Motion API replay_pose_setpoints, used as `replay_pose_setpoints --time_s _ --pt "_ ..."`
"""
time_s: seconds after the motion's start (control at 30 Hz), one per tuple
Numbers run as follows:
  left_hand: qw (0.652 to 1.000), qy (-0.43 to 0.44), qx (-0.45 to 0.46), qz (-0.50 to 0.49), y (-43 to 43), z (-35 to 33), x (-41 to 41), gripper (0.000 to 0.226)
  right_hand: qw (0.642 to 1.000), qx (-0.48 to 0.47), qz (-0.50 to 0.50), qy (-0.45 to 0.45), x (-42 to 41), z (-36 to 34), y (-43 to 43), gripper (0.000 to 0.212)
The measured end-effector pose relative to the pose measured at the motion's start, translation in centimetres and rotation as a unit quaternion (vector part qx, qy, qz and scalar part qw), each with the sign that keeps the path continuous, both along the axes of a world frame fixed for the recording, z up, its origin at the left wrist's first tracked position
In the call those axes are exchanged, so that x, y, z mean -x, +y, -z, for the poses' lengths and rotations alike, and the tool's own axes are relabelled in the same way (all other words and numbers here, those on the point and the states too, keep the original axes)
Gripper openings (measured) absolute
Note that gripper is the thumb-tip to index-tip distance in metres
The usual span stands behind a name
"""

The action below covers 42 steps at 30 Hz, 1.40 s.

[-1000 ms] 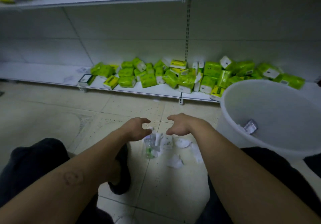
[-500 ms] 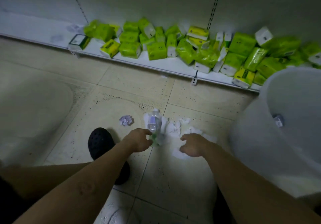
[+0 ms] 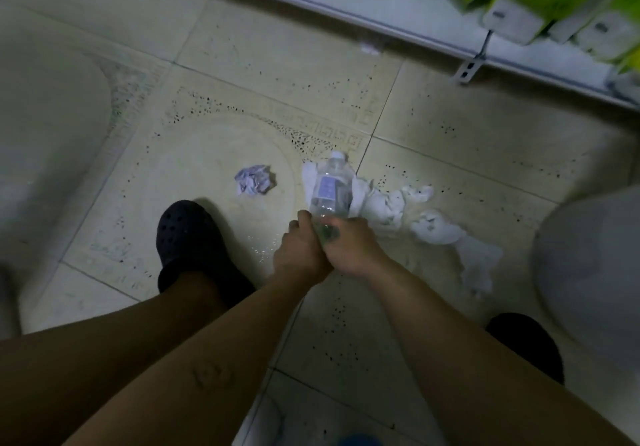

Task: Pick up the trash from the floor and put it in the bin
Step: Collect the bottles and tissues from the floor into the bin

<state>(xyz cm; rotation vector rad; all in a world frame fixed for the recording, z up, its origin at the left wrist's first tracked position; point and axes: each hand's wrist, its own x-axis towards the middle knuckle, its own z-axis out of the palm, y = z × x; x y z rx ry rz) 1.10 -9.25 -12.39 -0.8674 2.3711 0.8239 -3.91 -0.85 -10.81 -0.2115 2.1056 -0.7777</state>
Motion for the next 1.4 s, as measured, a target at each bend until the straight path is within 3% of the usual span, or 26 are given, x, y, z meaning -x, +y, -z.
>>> replay_pose_setpoints --time_s 0.13,0.27,0.4,0.47,0.53,0.63,0.77,0.93,1.13,1.4 --pt "0.996 0.03 -0.018 -0.077 0.0 2.0 -0.2 0.068 0.998 0.013 0.065 0.017 -0.3 2.0 1.7 0.024" --pt "0.992 0.049 -0.037 -0.108 -0.3 3.0 -0.7 0.073 0.993 -0.026 0.106 0.054 -0.8 2.5 5.0 0.032" --pt "0.992 0.061 -0.046 -0.1 -1.2 1.4 -1.7 0.078 0.98 -0.035 0.142 0.135 -0.6 0.7 6.7 0.013" --pt "0.992 0.07 -0.051 -0.096 -1.6 -0.4 -1.8 0.085 0.97 -0.039 0.172 0.166 -0.3 -1.2 7.0 0.015" --pt "0.991 0.084 -0.05 -0.09 -2.0 -2.6 -1.7 0.084 0.966 -0.018 0.217 0.139 -0.1 -3.7 7.1 0.014" --pt "0.988 0.124 -0.049 -0.071 -2.2 -6.6 -1.5 0.076 0.969 0.004 0.221 0.114 0.0 -7.8 7.5 0.041" --pt "0.979 0.193 -0.047 -0.046 -1.7 -12.8 -1.2 0.081 0.971 0.003 0.157 0.178 0.0 -14.0 8.9 0.005" --pt "0.962 0.27 -0.042 -0.008 0.6 -20.3 -1.3 0.086 0.965 -0.003 0.143 0.219 -0.2 -21.7 12.3 0.002" --pt "0.942 0.33 -0.04 0.046 6.2 -26.8 -0.9 0.083 0.932 -0.012 0.204 0.301 -0.7 -29.3 18.8 0.009" --pt "0.912 0.374 -0.061 0.155 17.5 -31.7 2.3 0.081 0.843 0.081 0.459 0.269 -2.0 -33.7 31.5 0.019"
